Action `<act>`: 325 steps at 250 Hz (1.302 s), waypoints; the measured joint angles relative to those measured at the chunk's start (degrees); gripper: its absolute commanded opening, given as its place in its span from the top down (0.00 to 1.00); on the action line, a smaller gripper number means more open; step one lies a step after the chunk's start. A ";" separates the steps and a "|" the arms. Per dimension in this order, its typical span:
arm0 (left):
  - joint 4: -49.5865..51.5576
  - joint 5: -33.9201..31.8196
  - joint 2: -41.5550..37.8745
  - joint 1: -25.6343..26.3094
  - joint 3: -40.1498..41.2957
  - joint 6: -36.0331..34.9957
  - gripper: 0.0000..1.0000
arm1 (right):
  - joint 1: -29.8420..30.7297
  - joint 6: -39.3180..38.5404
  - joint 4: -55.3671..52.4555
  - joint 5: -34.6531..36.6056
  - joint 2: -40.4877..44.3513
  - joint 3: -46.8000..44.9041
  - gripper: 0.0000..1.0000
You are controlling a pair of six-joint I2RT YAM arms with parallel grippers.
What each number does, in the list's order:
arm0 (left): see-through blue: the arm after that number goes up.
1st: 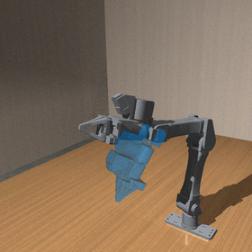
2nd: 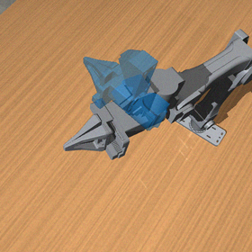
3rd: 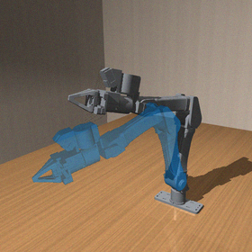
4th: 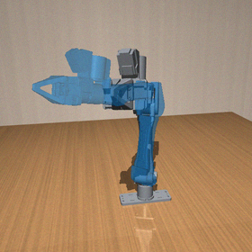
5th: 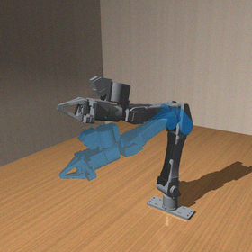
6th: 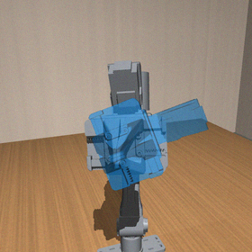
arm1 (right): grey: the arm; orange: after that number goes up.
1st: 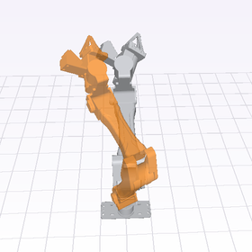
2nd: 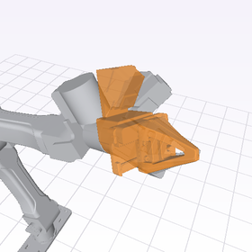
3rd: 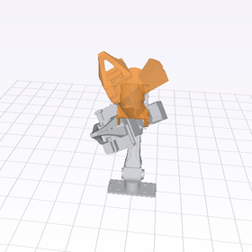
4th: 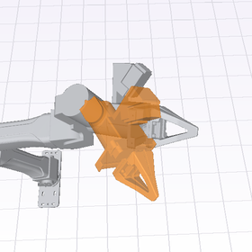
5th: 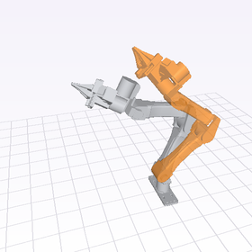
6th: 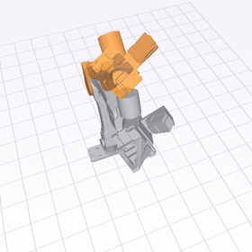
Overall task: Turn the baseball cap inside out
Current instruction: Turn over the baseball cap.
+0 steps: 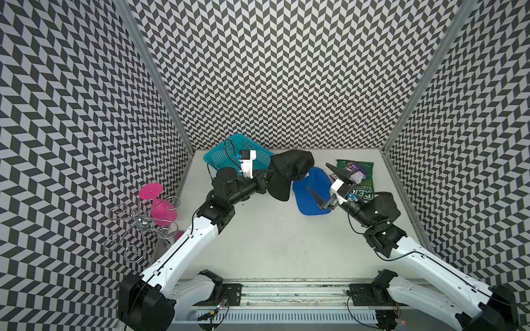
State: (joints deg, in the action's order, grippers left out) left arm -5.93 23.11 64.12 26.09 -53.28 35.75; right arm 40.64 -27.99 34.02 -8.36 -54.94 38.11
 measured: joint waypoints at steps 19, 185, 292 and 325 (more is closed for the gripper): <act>0.15 -1.22 0.31 0.57 -0.20 1.33 1.00 | 3.93 -2.99 4.57 4.76 -2.71 -0.61 0.03; -0.15 -1.22 0.76 4.76 -1.27 7.21 1.00 | 9.44 -18.58 21.35 31.93 -21.94 3.21 0.02; 8.37 -10.75 1.16 10.60 -4.31 -0.79 1.00 | 9.44 -22.25 28.87 39.01 -23.12 5.99 0.02; 10.08 -13.46 1.92 12.63 -5.95 -4.09 1.00 | 9.44 -22.43 27.63 37.94 -23.17 7.06 0.02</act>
State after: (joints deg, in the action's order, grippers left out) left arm 4.14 9.65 66.04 38.72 -59.22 31.66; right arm 50.09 -50.41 61.65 29.58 -78.11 45.17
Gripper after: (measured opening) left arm 0.052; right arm 0.984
